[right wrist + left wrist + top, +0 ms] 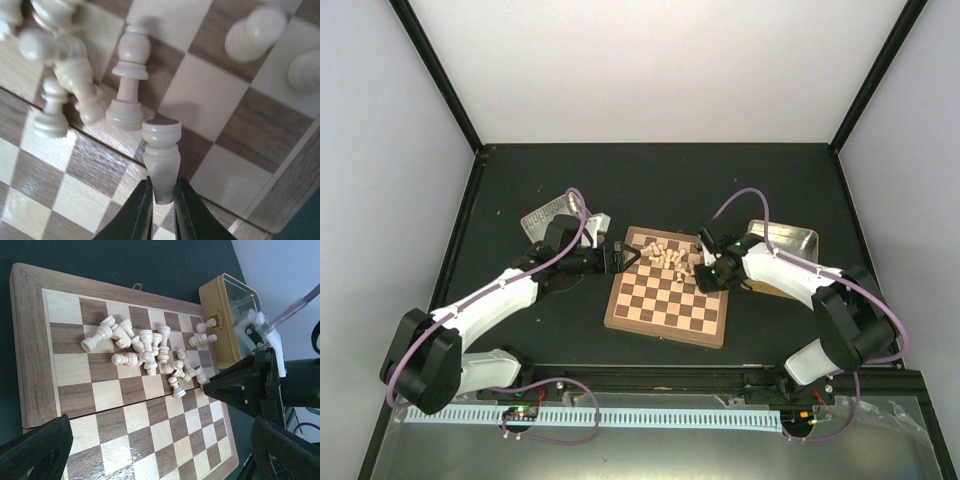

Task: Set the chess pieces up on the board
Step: Adjust the chess piece on the chessboard, then pick up the chess piece from the chessboard, then place the chess piece on the chessboard.

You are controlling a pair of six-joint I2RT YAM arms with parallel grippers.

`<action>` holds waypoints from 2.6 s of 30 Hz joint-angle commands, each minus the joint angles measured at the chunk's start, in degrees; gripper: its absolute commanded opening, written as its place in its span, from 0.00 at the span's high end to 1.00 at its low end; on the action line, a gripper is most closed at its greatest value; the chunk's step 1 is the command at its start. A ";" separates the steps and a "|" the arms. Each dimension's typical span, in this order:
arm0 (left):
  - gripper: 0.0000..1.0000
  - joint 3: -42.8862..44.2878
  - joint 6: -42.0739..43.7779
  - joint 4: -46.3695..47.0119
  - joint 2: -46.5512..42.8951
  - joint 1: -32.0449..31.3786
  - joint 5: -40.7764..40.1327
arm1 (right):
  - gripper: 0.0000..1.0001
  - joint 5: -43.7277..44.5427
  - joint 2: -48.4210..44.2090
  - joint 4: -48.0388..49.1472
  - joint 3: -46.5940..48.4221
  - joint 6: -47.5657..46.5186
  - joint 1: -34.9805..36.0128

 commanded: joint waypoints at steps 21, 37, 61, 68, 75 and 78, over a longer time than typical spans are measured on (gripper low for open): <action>0.01 1.75 -0.12 1.49 0.43 -0.27 0.75 | 0.80 2.70 4.64 -2.23 4.06 -3.58 0.65; 0.01 -1.07 -2.44 9.67 -2.49 -0.52 8.33 | 0.90 -17.38 -7.88 -0.34 5.14 -10.82 1.34; 0.56 -3.09 -24.56 20.68 -2.34 -7.78 16.32 | 0.91 -34.35 -15.32 16.11 3.75 -15.49 6.71; 0.84 -3.39 -24.80 20.47 -3.55 -9.59 14.83 | 0.86 -31.09 -16.56 19.27 2.44 -11.10 6.71; 0.92 -0.70 -32.92 16.14 -7.16 -9.83 10.62 | 0.53 -30.59 -25.69 30.40 -5.49 2.66 6.71; 0.92 0.84 -39.18 12.94 -8.39 -9.85 8.54 | 0.52 -28.59 -30.03 38.17 -10.56 9.10 6.69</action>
